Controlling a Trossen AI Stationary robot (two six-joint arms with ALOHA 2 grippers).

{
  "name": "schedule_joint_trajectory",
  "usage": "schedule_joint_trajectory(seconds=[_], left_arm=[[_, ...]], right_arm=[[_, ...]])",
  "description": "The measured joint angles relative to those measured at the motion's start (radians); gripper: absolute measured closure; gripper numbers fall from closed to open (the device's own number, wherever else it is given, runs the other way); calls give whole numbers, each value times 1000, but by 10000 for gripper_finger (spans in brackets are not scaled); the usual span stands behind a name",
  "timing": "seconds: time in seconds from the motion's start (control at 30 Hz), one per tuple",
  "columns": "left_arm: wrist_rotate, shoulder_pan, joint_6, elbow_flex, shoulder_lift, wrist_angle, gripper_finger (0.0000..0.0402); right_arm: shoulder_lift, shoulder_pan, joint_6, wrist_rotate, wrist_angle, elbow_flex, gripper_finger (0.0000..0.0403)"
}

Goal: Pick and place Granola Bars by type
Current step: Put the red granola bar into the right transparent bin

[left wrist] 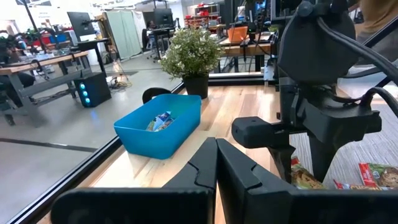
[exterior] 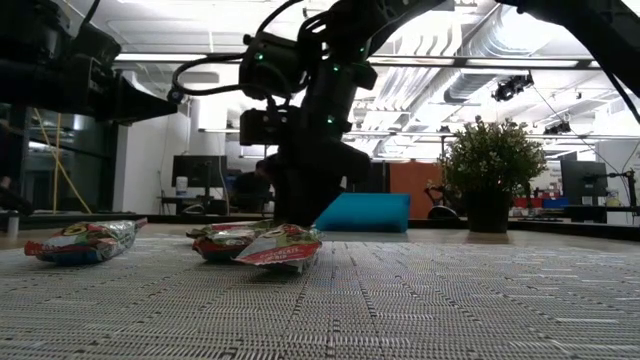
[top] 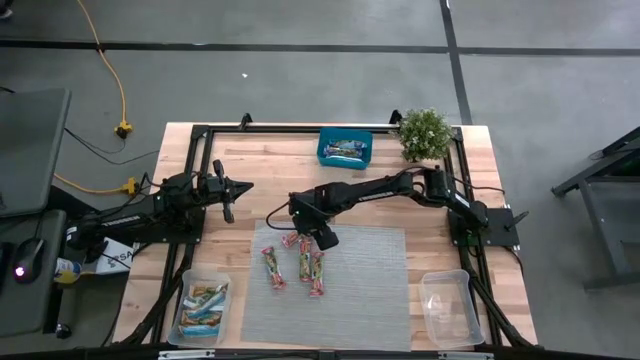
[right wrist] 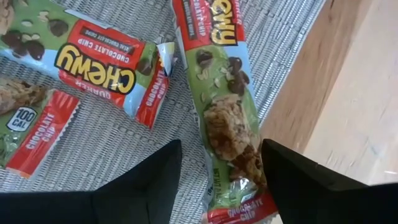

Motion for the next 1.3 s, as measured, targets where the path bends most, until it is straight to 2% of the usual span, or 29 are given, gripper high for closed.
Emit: schedule_joint_trajectory(seconds=[0.13, 0.53, 0.73, 0.93, 1.13, 1.3], left_arm=[[0, 0, 0, 0, 0, 0, 401], [0, 0, 0, 0, 0, 0, 401], [0, 0, 0, 0, 0, 0, 401], [0, 0, 0, 0, 0, 0, 401], [0, 0, 0, 0, 0, 0, 401], [1, 0, 0, 0, 0, 0, 401]], right_arm=[[0, 1, 3, 25, -9, 0, 209], [0, 0, 82, 29, -14, 0, 309], [-8, 0, 117, 30, -23, 0, 344], [-46, 0, 200, 100, -44, 28, 362], [-90, 0, 310, 115, -54, 86, 365], [-112, 0, 503, 160, -205, 208, 366]])
